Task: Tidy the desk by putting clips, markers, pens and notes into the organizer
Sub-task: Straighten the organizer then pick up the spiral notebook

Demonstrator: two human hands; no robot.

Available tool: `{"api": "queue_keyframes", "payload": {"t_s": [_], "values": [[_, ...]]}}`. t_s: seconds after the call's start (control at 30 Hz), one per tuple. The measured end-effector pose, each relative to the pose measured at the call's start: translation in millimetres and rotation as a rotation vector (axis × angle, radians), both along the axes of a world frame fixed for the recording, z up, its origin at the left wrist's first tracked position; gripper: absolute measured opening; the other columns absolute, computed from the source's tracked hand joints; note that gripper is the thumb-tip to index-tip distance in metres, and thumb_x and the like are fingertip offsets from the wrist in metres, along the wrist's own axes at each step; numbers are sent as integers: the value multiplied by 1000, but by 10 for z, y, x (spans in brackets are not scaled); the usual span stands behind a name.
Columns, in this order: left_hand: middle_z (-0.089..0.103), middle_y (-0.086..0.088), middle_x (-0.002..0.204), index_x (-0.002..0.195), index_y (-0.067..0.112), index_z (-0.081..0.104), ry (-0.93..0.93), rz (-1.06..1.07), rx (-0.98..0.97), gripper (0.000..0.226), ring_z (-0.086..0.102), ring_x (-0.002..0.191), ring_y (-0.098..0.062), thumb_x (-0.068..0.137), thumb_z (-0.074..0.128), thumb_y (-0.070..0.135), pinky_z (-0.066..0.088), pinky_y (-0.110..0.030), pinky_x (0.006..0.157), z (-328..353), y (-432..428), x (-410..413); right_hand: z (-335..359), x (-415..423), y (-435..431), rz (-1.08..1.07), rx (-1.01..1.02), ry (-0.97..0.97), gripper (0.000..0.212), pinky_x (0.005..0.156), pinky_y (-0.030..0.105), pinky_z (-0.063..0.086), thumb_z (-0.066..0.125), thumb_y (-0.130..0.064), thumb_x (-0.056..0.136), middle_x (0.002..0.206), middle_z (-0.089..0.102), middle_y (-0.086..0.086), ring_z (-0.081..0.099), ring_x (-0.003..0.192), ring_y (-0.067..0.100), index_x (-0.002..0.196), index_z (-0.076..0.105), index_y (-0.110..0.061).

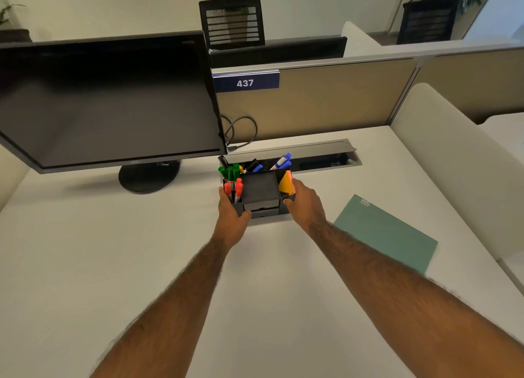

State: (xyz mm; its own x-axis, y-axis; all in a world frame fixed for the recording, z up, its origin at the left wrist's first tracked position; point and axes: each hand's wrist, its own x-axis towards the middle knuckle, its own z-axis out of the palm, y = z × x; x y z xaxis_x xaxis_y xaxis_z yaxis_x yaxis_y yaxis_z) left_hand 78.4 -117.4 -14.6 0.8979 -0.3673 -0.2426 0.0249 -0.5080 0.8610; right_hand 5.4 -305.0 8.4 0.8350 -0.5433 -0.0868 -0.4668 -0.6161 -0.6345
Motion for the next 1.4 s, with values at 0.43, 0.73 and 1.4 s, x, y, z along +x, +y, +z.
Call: {"api": "queue_keyframes", "payload": {"t_s": [0.43,0.73,1.4], "values": [[-15,-2,166,156,18,-14,-161,160,53,85,-7,153,-20,101,51,24,7,-39,124,-126,92,-250,-81,-155,68,12,112,-28,77,101,41,45,67,-27,92,147,46,8,51,128,29,153,19,-23],[-5,-6,166,158,13,5,-521,-272,562,70,-9,153,-21,100,21,48,-5,-37,124,-737,763,-1363,-935,-2285,760,227,-459,-10,54,116,46,23,44,-36,98,156,32,11,27,145,28,147,41,-13],[47,-11,129,125,12,53,-292,-450,550,41,45,117,-29,95,49,39,39,-37,96,-160,-1269,-2112,-425,-3029,-1178,-663,107,119,46,92,44,45,64,-20,87,116,56,26,52,110,42,126,54,0]]}}
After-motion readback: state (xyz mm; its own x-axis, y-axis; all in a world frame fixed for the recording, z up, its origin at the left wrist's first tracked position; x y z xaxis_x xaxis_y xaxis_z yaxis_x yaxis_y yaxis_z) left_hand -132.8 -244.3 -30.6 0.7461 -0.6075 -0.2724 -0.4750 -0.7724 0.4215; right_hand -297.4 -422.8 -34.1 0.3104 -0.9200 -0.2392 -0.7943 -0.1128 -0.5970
